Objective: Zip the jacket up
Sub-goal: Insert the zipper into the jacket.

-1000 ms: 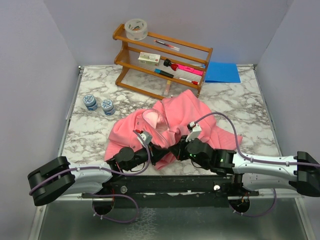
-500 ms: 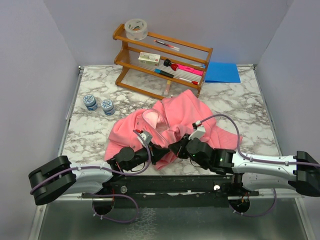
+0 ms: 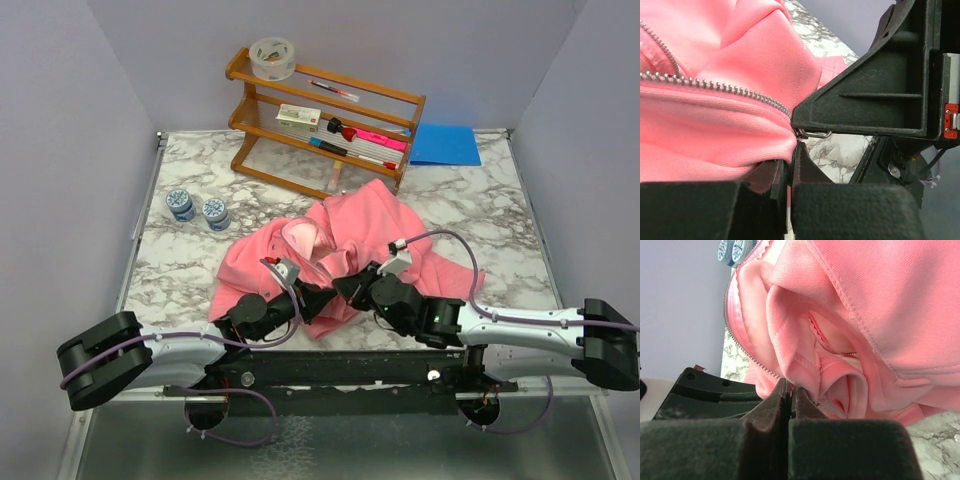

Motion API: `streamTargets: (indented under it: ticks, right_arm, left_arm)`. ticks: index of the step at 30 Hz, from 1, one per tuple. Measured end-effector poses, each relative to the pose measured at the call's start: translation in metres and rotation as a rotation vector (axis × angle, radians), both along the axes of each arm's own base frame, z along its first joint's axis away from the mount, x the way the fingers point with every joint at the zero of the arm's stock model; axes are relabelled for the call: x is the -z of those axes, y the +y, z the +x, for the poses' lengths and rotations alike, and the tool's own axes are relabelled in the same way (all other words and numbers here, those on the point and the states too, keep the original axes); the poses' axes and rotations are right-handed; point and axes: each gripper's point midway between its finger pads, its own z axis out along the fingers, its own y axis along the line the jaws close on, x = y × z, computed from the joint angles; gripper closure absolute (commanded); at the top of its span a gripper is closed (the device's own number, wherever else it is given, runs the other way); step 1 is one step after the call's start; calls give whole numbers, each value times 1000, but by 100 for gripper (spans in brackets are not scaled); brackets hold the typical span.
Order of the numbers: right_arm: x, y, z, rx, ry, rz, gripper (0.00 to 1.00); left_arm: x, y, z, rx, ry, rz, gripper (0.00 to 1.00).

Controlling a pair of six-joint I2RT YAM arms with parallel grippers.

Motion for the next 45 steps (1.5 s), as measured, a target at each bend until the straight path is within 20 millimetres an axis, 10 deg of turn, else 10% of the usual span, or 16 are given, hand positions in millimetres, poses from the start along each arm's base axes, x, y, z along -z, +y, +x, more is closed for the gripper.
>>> streamTargets:
  ticks: [11, 17, 23, 33, 45]
  right_arm:
    - [-5, -2, 1, 32, 15, 56, 100]
    - [-17, -6, -3, 52, 64, 145, 100]
    - [-39, -6, -1, 75, 75, 264, 100]
    - [-38, -7, -1, 81, 87, 281, 100]
    - [-26, -12, -3, 85, 100, 238, 100]
  left_arm:
    - [-11, 3, 1, -25, 24, -52, 97]
    - [-24, 6, -5, -16, 34, -110, 66]
    - [18, 12, -23, 27, 131, 4, 44]
    - [21, 14, -26, 27, 170, 2, 34]
    - [-26, 26, -27, 25, 57, -34, 32]
